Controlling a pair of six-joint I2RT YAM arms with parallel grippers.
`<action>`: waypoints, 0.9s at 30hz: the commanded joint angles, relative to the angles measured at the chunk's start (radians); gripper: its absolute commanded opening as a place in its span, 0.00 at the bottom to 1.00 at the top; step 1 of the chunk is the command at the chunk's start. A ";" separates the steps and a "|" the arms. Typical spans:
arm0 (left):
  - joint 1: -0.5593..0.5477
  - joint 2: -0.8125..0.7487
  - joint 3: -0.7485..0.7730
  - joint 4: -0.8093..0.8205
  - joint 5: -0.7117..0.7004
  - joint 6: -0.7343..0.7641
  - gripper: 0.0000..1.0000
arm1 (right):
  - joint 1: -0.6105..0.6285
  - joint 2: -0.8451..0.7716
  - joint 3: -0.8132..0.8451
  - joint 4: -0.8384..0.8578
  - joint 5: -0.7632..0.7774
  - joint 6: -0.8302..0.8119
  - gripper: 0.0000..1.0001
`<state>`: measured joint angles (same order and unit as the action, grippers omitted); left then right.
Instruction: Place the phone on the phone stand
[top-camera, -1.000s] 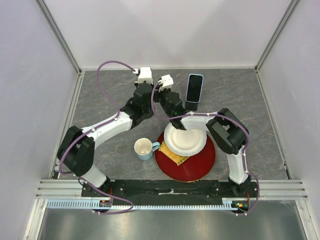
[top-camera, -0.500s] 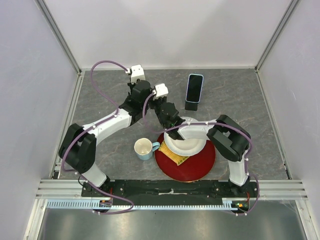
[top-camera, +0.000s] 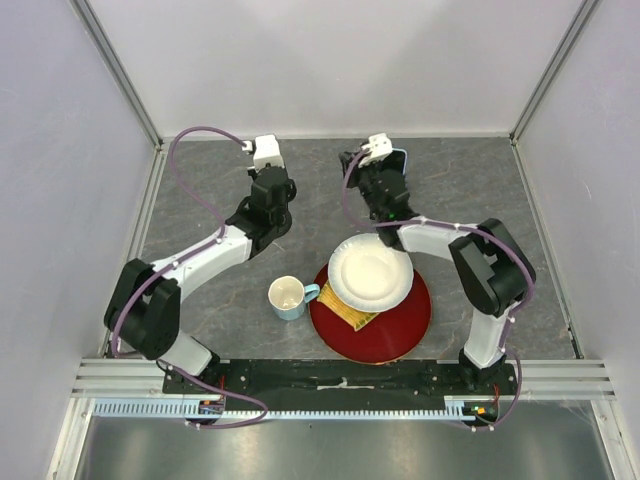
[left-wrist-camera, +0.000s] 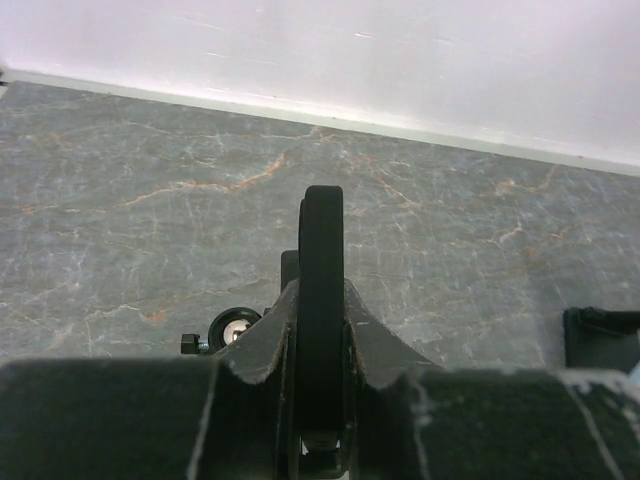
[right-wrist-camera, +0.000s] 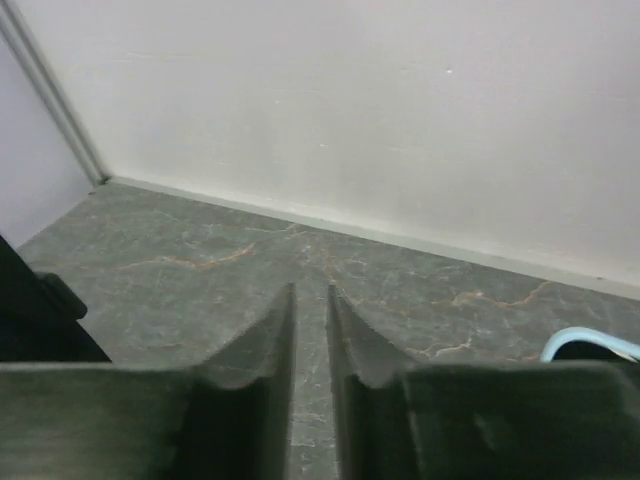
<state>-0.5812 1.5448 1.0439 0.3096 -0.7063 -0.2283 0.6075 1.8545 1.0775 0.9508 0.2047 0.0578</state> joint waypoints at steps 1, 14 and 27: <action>0.020 -0.124 -0.083 -0.014 0.237 0.067 0.02 | -0.127 -0.008 0.038 -0.012 -0.434 0.114 0.38; 0.061 -0.345 -0.242 -0.036 0.574 0.153 0.02 | -0.169 0.129 0.226 -0.034 -1.218 0.147 0.88; 0.243 -0.462 -0.240 -0.102 1.267 0.280 0.02 | -0.109 0.189 0.265 -0.092 -1.318 0.048 0.93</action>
<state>-0.4065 1.1023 0.7464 0.1642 0.2161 -0.0051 0.4637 2.0743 1.3128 0.8955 -1.0492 0.1871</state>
